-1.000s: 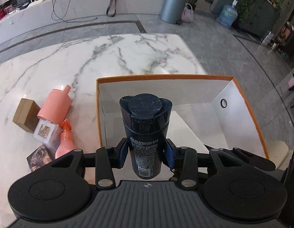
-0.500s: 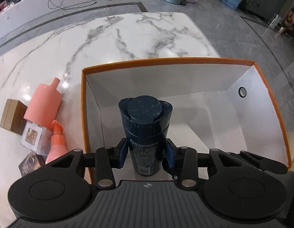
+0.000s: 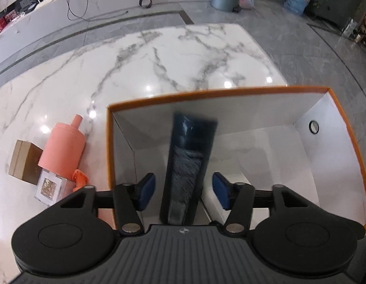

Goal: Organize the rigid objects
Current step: 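Carry both items over the orange box and open both grippers to drop them inside, then withdraw both open grippers from the orange box back over the table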

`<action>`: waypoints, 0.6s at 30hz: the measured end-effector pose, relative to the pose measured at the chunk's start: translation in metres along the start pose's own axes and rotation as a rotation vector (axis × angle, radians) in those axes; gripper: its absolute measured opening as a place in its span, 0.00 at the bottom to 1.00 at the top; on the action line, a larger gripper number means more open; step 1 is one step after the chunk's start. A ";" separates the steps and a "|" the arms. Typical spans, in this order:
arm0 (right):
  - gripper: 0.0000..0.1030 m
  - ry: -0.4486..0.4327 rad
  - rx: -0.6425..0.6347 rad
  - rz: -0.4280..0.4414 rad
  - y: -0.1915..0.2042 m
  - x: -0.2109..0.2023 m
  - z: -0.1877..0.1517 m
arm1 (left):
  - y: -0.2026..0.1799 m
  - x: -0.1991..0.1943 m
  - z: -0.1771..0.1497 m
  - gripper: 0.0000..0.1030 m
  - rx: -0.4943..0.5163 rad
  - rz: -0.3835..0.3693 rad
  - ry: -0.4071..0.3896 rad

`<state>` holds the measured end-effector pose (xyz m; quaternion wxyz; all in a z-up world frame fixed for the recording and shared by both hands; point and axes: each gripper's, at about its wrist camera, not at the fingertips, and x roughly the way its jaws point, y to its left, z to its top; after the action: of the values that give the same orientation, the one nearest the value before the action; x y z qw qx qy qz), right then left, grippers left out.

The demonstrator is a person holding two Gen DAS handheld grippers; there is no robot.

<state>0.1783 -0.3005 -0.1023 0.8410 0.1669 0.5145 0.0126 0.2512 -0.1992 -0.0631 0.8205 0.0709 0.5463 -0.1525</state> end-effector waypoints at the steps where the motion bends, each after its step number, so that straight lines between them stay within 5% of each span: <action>1: 0.59 0.001 0.000 0.001 0.001 0.003 0.004 | 0.001 -0.003 0.000 0.65 -0.001 -0.003 -0.014; 5: 0.44 0.030 -0.012 -0.016 0.003 0.009 0.006 | 0.006 -0.020 -0.002 0.65 -0.008 -0.024 -0.067; 9: 0.46 0.060 -0.044 -0.037 0.009 0.011 0.009 | 0.017 -0.041 -0.009 0.65 -0.041 -0.046 -0.130; 12: 0.57 0.081 -0.077 -0.069 0.015 0.013 0.011 | 0.028 -0.057 -0.017 0.65 -0.057 -0.037 -0.173; 18: 0.57 0.164 -0.198 -0.148 0.033 0.025 0.013 | 0.058 -0.074 -0.036 0.61 -0.143 -0.053 -0.194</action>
<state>0.2060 -0.2679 -0.1090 0.8071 0.0431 0.5887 0.0147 0.2128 -0.1218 -0.0123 0.8683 -0.0172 0.4754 -0.1409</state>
